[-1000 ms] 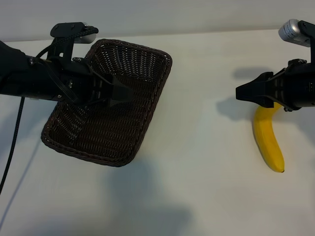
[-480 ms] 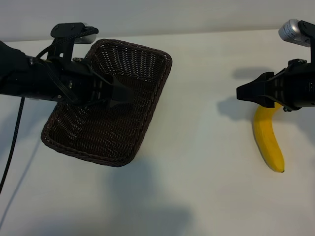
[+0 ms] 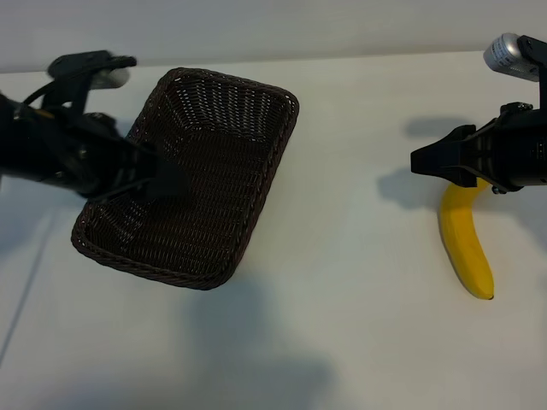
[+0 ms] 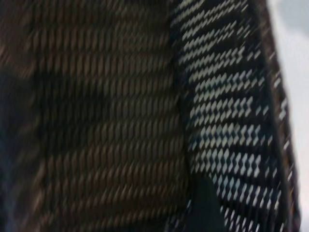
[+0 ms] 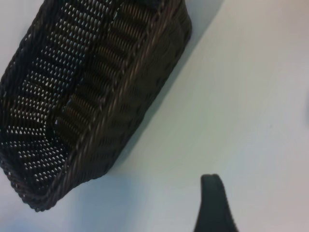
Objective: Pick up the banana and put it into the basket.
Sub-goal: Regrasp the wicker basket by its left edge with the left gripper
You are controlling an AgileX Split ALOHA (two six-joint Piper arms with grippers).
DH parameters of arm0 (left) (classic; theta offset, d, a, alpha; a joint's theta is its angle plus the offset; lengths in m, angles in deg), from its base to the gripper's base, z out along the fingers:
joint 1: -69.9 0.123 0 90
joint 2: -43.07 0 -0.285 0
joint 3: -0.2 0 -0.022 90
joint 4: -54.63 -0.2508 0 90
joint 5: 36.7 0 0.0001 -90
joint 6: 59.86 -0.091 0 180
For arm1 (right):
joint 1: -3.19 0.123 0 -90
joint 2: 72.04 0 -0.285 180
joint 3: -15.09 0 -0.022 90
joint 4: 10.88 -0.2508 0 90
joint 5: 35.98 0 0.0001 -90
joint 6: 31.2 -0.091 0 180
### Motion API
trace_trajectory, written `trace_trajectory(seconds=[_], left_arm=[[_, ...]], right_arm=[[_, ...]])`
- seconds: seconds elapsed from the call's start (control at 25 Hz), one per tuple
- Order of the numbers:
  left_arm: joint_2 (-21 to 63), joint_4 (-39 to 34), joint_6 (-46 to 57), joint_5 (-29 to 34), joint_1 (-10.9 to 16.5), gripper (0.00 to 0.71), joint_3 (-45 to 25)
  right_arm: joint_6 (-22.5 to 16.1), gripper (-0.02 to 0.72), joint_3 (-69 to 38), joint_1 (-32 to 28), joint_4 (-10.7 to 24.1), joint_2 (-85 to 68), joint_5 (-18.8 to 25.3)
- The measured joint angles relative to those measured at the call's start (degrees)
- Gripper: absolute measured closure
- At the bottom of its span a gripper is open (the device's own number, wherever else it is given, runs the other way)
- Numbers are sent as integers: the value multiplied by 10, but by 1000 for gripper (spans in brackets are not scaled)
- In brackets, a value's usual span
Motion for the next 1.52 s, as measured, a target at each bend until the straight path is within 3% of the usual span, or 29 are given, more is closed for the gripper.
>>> trace_trajectory(seconds=[0.28, 0.72, 1.0, 1.24, 1.4, 1.52], left_arm=[[59, -100, 149, 95, 2, 162, 0], [66, -143, 458, 76, 2, 162, 0], [66, -178, 663, 117, 2, 162, 0], [63, -234, 779, 154, 1, 162, 0], [36, -244, 819, 159, -20, 162, 0], [5, -253, 858, 135, -53, 162, 0]], right_arm=[[0, 227, 0, 0, 0, 0, 0], [-14, 228, 0, 0, -4, 0, -18], [-30, 228, 0, 0, -4, 0, -38], [-30, 228, 0, 0, -4, 0, -40], [-30, 228, 0, 0, -4, 0, -40], [-30, 228, 0, 0, -4, 0, -40]])
